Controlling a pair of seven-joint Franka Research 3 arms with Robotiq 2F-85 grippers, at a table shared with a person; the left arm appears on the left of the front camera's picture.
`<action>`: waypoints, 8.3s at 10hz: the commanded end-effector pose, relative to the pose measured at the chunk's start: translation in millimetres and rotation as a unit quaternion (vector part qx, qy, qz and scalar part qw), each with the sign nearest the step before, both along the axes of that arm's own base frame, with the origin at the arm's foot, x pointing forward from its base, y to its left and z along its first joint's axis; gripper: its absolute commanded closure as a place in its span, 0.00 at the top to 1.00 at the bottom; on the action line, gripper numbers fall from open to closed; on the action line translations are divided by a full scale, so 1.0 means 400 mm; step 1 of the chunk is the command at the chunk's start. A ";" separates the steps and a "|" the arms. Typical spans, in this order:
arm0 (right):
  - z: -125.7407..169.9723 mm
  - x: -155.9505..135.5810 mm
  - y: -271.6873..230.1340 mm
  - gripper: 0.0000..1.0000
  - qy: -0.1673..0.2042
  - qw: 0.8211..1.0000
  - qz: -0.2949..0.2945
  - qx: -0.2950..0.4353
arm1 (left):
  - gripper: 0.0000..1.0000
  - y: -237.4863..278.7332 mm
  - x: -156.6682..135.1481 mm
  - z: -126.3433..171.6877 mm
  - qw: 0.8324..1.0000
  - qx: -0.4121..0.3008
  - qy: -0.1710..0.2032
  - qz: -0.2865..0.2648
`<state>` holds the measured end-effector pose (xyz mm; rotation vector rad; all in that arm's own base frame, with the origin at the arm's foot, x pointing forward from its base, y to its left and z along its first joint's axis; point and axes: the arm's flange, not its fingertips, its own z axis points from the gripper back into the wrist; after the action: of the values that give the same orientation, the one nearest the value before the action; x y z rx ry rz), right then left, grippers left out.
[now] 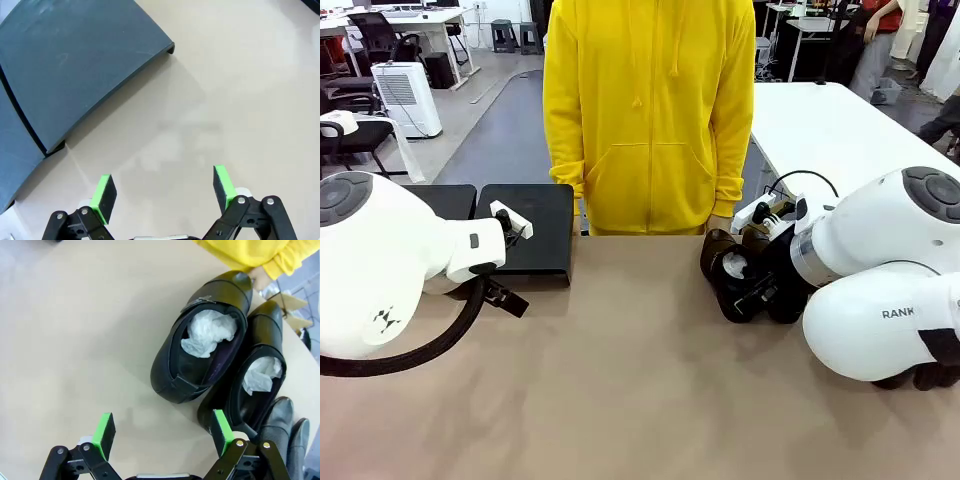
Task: Organize the shoes by placing them on the stand.
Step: Pick up one Shoe and place it in the middle of the table.
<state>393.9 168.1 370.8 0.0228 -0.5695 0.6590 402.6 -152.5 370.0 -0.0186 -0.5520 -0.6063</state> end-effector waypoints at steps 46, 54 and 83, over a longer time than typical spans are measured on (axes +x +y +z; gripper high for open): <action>0.465 -0.238 -0.563 1.00 0.007 0.973 -0.058 0.221 | 1.00 0.480 -0.046 0.358 0.978 -0.208 0.032 0.002; 0.465 -0.095 -0.318 1.00 -0.019 0.990 -0.121 0.075 | 1.00 0.480 -0.046 0.358 0.978 -0.208 0.032 0.002; 0.047 0.388 0.034 0.64 0.223 0.916 -0.330 0.051 | 1.00 0.480 -0.046 0.358 0.978 -0.208 0.032 0.002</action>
<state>545.3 179.6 384.1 0.0292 -0.1361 -0.0525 384.5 38.0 513.5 -0.4094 -0.5977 -0.4625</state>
